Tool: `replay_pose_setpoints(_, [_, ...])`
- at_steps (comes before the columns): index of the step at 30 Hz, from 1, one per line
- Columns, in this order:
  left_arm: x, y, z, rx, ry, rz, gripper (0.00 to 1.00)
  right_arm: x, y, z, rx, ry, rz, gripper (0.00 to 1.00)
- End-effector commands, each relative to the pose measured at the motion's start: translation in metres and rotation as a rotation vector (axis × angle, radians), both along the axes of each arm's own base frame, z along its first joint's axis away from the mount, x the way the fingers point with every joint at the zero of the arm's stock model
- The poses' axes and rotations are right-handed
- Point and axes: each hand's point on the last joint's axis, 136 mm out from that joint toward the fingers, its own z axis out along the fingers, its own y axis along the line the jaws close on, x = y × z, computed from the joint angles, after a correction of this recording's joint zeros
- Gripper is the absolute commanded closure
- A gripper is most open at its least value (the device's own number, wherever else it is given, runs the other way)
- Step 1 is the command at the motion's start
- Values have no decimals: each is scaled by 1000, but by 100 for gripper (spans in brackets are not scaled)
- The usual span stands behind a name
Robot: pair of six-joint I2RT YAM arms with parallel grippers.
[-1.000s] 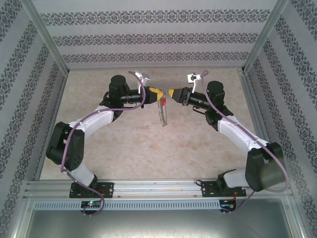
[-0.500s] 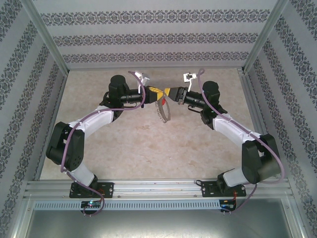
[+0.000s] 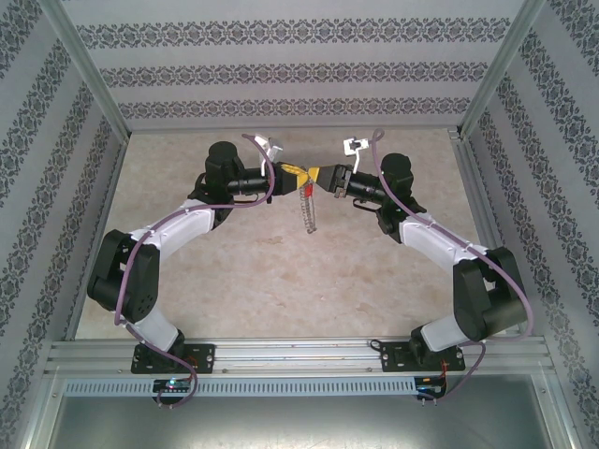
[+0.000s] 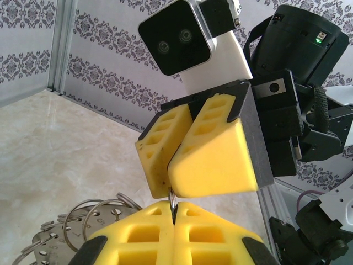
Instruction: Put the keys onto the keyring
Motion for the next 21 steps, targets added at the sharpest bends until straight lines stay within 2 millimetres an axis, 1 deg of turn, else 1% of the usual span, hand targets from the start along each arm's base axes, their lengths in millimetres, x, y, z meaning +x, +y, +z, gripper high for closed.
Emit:
replay_pose_setpoints(1, [-10, -2, 28, -43, -88, -22, 100, -5, 6, 1, 14, -16, 42, 82])
replay_pose_setpoints(3, [-11, -2, 29, -43, -89, -23, 100, -6, 6, -1, 14, -9, 48, 81])
replay_pose_setpoints(6, [-10, -2, 29, -43, -91, -20, 100, -7, 6, -5, 11, -2, 50, 77])
replay_pose_setpoints(10, [-10, -2, 29, -43, -94, -20, 100, -10, 4, -8, 9, 6, 53, 77])
replay_pose_setpoints(14, [-10, -2, 29, -43, -92, -23, 100, -11, 3, -5, 15, -15, 51, 83])
replay_pose_setpoints(17, [-10, -2, 29, -42, -92, -20, 100, -12, 4, -6, 16, -12, 58, 82])
replay_pose_setpoints(18, [-10, -2, 29, -43, -93, -20, 100, -12, 4, -6, 16, -13, 59, 80])
replay_pose_setpoints(21, [-10, -2, 30, -43, -93, -20, 100, -13, 3, -8, 15, -9, 60, 80])
